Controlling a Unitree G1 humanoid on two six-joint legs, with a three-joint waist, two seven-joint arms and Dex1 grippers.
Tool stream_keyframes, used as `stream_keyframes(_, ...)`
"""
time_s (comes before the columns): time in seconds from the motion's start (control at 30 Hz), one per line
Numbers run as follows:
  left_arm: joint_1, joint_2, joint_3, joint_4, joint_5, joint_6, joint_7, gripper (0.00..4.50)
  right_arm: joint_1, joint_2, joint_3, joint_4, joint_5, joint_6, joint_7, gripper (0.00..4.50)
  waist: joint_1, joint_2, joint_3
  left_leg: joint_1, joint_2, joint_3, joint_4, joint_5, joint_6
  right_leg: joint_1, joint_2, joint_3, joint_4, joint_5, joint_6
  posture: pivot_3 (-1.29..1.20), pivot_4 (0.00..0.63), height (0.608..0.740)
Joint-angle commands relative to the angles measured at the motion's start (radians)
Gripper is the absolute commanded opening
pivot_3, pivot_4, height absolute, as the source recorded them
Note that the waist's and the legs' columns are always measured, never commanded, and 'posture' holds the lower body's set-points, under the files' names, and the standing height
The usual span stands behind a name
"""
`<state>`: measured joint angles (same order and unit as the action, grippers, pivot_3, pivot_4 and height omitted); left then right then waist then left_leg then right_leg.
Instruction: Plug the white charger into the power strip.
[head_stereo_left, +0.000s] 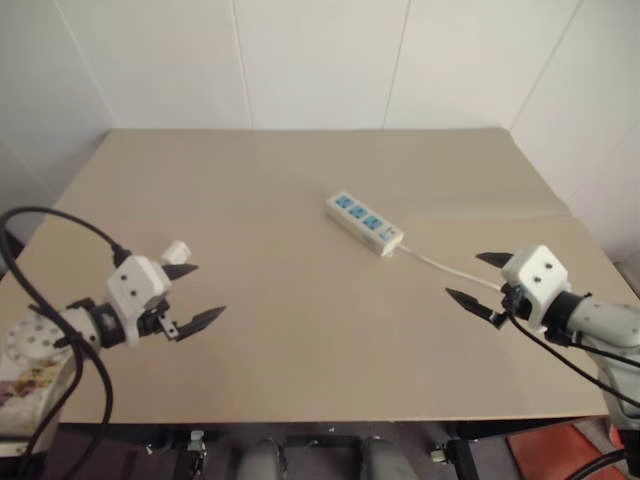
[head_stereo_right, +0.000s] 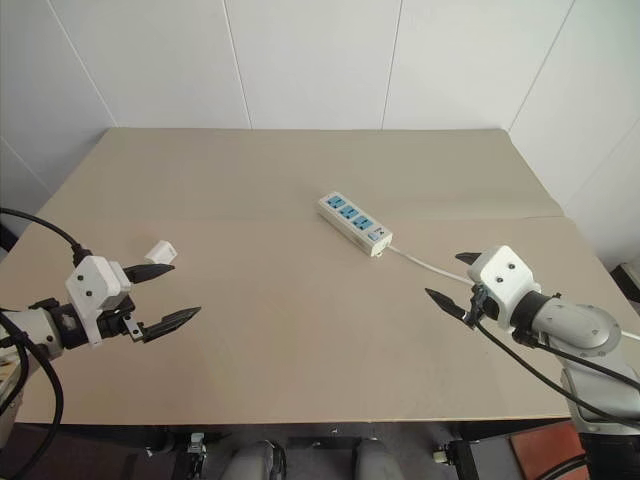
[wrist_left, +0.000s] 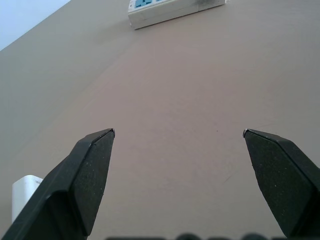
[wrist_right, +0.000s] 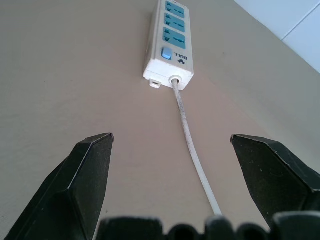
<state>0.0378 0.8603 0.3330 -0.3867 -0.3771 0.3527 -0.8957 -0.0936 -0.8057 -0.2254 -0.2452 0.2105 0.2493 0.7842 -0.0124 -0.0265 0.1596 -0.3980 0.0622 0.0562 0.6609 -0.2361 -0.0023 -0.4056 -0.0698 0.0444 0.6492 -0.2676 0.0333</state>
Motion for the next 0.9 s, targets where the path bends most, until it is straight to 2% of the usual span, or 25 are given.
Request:
stream_keyframes(0.03,-0.010,0.014,0.016,-0.024,-0.008,-0.010,-0.005,4.50,-0.009,-0.007,-0.025,-0.023,0.007,-0.016,-0.006,4.44,0.000,0.000,0.000,0.000,0.000,0.000,0.000,0.000,0.000,0.000,0.000,0.000,0.000,0.000,0.000,0.00,0.150,0.740)
stream_keyframes(0.3,-0.018,0.015,0.012,-0.017,-0.005,-0.014,-0.010,4.50,-0.027,0.005,-0.017,-0.009,0.006,-0.012,-0.019,4.44,0.000,0.000,0.000,0.000,0.000,0.000,0.000,0.000,0.000,0.000,0.000,0.000,0.000,0.000,0.000,0.00,0.150,0.740)
stream_keyframes(0.57,-0.030,0.013,0.006,-0.013,-0.005,-0.015,-0.017,4.50,-0.158,0.151,0.096,0.065,-0.033,-0.008,-0.121,4.44,-0.003,0.000,0.000,0.000,0.001,0.000,0.000,0.000,0.000,0.000,0.002,0.000,0.000,0.001,-0.001,0.00,0.150,0.740)
stream_keyframes(0.77,-0.061,0.006,-0.024,0.000,-0.003,-0.015,-0.019,4.50,-0.383,0.358,0.173,0.322,-0.081,-0.023,-0.275,4.44,-0.008,0.000,0.000,0.000,0.003,0.000,0.000,0.000,0.000,0.000,0.004,0.000,0.000,0.002,-0.002,0.00,0.150,0.740)
stream_keyframes(0.9,-0.069,0.007,-0.035,0.003,-0.005,-0.015,-0.020,4.50,-0.490,0.420,0.175,0.517,-0.079,-0.096,-0.271,4.44,-0.001,0.000,0.000,-0.001,0.004,0.000,0.000,0.000,0.000,-0.001,0.004,0.000,-0.001,0.002,-0.002,0.00,0.150,0.740)
